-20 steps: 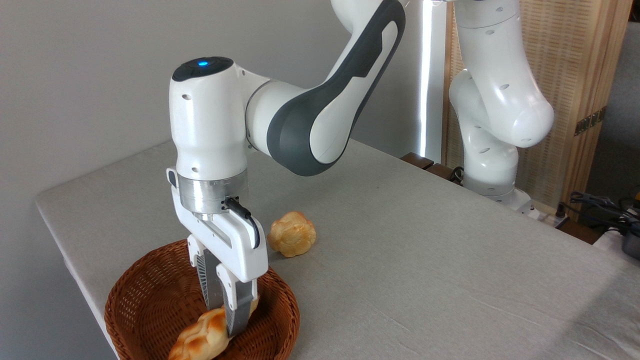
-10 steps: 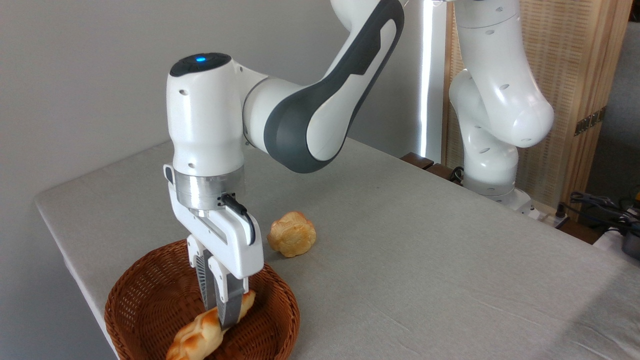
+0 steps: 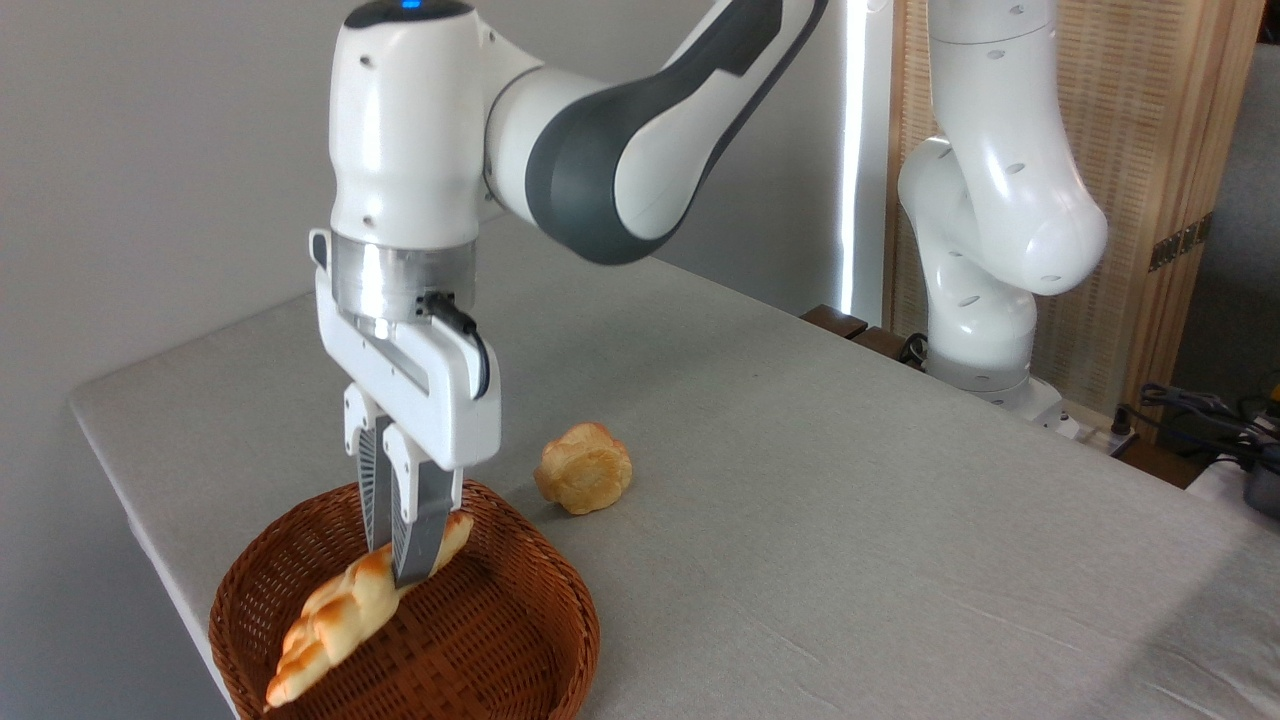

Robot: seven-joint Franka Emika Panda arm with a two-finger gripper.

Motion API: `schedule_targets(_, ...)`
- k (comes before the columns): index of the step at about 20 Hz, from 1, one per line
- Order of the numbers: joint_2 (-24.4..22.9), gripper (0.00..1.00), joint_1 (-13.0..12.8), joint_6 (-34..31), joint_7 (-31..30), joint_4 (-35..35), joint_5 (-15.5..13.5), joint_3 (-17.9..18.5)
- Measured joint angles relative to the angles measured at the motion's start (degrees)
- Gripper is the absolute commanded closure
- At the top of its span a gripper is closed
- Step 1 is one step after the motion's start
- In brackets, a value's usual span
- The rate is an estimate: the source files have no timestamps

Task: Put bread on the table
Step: 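Lift the braided loaf out of the basket toward the roll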

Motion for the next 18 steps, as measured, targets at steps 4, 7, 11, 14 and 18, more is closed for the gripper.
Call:
schedule_targets(4,-2.5,0.68,0.0,-4.0,0.0,0.0,0.0,0.0)
schedule_targets(7,-5.0,0.67,0.1,-10.3,0.0,0.0,0.0,0.1)
schedule_targets(11,-9.5,0.67,0.6,-18.7,0.0,0.0,0.0,0.3)
schedule_targets(14,-12.2,0.67,0.8,-23.7,0.0,-0.3,0.0,0.4)
schedule_targets(18,-14.7,0.67,0.8,-27.5,0.1,-2.2,0.0,0.9)
